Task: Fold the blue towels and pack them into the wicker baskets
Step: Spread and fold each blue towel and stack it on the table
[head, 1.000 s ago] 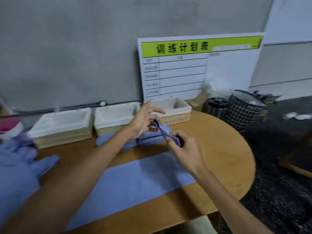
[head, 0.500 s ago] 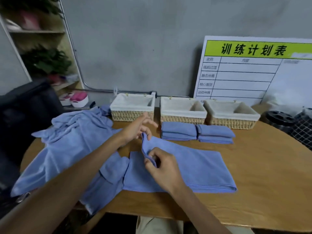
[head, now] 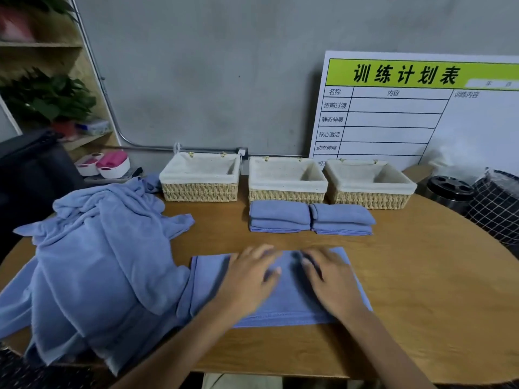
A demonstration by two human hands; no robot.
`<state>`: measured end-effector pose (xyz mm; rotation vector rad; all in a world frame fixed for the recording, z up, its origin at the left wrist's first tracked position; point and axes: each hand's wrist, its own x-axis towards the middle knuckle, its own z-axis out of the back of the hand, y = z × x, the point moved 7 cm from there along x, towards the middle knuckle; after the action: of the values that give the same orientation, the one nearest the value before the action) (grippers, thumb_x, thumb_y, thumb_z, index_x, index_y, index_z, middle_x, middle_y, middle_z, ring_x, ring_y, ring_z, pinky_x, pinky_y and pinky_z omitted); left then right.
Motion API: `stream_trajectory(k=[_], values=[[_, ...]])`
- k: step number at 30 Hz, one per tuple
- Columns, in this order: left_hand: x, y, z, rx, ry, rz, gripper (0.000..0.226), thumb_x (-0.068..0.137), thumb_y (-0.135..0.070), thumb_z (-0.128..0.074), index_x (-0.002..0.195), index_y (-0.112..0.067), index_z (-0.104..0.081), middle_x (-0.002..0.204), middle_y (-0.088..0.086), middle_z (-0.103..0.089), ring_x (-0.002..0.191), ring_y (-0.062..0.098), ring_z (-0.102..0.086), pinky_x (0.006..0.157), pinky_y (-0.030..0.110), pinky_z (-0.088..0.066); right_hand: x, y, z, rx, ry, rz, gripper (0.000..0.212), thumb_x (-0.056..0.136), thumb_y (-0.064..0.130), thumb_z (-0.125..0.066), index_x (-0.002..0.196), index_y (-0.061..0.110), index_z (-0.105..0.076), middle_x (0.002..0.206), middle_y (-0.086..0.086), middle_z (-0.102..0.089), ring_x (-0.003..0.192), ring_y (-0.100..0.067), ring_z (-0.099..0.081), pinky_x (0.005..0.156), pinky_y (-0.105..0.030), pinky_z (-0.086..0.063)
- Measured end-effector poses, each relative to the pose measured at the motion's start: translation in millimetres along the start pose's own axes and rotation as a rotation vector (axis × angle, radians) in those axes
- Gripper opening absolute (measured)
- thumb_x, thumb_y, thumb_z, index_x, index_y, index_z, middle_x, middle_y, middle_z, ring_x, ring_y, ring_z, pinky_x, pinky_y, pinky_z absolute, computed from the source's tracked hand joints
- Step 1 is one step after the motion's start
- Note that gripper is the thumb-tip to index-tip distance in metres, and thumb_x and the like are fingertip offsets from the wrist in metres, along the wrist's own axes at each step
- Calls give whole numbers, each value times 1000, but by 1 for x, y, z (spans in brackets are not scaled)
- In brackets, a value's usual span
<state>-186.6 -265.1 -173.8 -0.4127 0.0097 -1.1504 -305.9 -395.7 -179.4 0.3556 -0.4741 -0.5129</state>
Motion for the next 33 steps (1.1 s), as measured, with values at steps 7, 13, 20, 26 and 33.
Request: stream_trajectory(k=[7, 13, 20, 26, 33], values=[[1, 20, -39, 197, 302, 66, 84, 79, -83, 3, 155, -49, 9, 163, -17, 24, 151, 19, 23, 121, 57, 10, -21, -45, -11, -247, 355, -102, 108, 58, 88, 32, 154, 50, 2, 160, 20, 21, 150, -10, 19, 123, -46, 2], [-18, 83, -20, 268, 226, 150, 93, 70, -93, 14, 153, -52, 8, 162, -18, 19, 154, 20, 14, 123, 54, 3, -21, -49, -13, -246, 333, -113, 107, 60, 84, 35, 155, 48, 2, 162, 18, 21, 149, -10, 23, 123, -45, 4], [-19, 85, -18, 252, 247, 163, 99, 66, -93, 17, 154, -48, 10, 164, -14, 19, 154, 20, 13, 123, 52, 3, -30, -69, 11, -255, 158, -303, 101, 78, 76, 10, 156, 20, -21, 166, -4, -10, 151, -24, -17, 119, -45, -19], [-12, 67, -8, 335, 251, 129, 110, 65, -90, 21, 159, -39, -6, 167, -7, 8, 155, 24, 6, 121, 54, -5, -40, -81, 38, -233, 21, -338, 34, 91, 59, -53, 102, 28, -60, 113, 7, -51, 110, -21, -48, 91, -38, -38], [83, -73, -19, -216, 168, -160, 50, 104, -48, -41, 149, -26, -44, 146, -6, -49, 129, 10, -45, 105, 26, -36, -22, -94, 57, 501, -39, -344, 19, 91, 20, -69, 87, 14, -52, 78, 1, -57, 66, -9, -50, 58, -19, -37]])
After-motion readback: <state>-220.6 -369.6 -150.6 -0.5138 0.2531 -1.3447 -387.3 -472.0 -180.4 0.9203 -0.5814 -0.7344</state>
